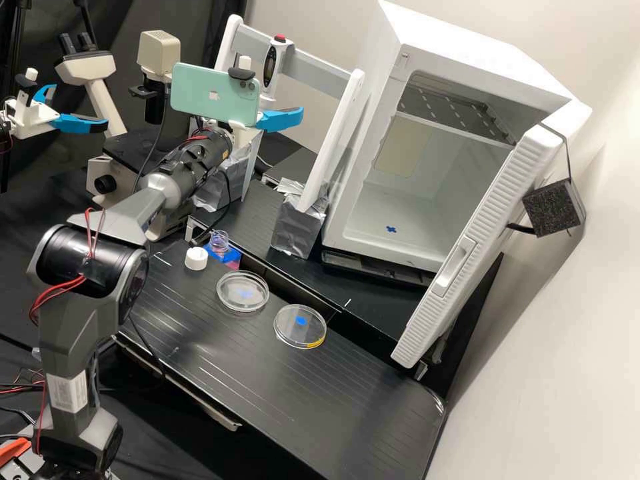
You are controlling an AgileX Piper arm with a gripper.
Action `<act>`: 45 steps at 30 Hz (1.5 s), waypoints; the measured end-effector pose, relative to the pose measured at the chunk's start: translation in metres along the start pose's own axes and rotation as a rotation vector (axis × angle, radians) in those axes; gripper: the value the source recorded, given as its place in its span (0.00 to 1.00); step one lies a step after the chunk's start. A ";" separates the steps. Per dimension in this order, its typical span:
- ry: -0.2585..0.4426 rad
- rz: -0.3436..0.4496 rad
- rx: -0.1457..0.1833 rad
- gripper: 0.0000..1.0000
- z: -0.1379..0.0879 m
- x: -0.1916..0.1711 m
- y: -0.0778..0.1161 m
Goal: Use the pipette
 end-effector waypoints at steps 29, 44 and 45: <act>-0.017 -0.001 0.024 0.00 0.000 0.003 0.000; -0.012 -0.026 0.008 0.00 -0.006 0.008 -0.007; -0.013 -0.029 0.008 0.00 -0.006 0.008 -0.008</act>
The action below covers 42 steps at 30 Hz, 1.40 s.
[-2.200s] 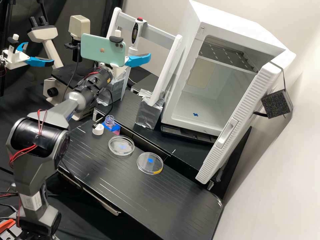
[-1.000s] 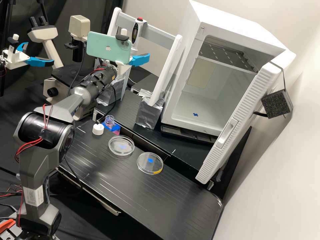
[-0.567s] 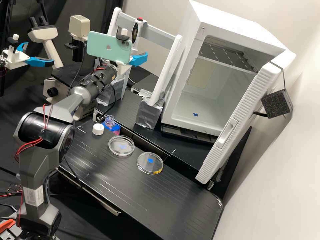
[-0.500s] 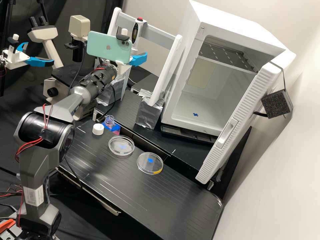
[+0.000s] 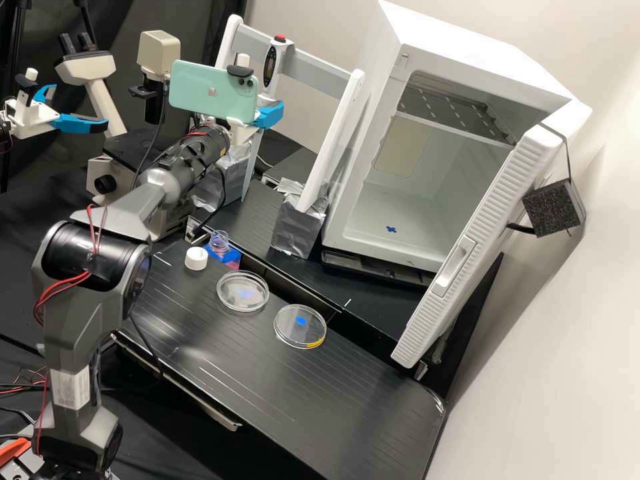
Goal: Use the pipette
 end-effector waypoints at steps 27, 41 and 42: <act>-0.007 0.000 0.014 0.00 0.001 0.000 0.000; -0.009 -0.006 0.036 0.00 0.002 -0.001 0.003; -0.009 -0.008 0.036 0.00 0.002 -0.001 0.004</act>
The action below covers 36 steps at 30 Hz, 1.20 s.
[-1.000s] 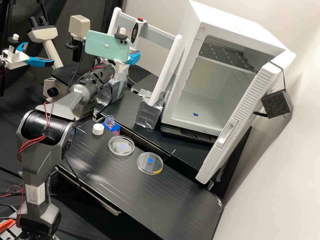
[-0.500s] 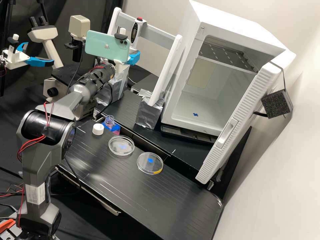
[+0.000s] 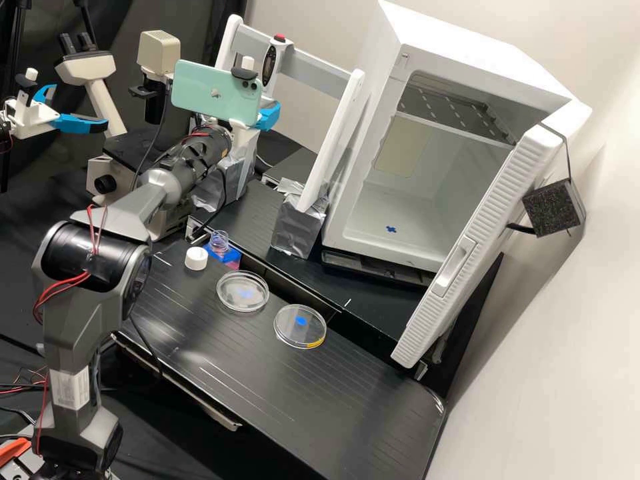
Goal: Use the pipette
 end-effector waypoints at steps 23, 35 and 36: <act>-0.003 0.005 -0.026 0.00 -0.002 0.002 0.015; 0.019 0.068 0.040 0.00 -0.002 -0.015 0.029; 0.021 0.081 0.052 0.00 -0.002 -0.017 0.030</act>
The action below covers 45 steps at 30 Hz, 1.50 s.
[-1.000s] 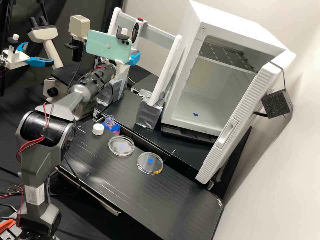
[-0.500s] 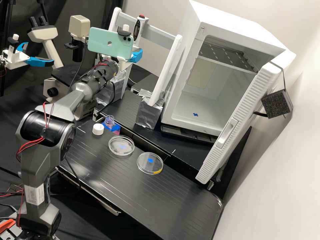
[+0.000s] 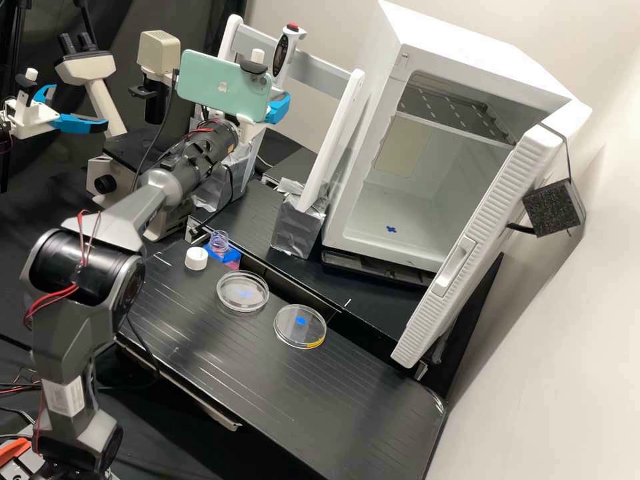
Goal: Use the pipette
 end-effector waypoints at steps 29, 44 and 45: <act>0.031 0.033 0.001 0.00 0.037 -0.077 -0.017; 0.038 0.027 0.023 0.00 0.046 -0.096 -0.011; 0.044 0.027 0.022 0.00 0.045 -0.098 -0.011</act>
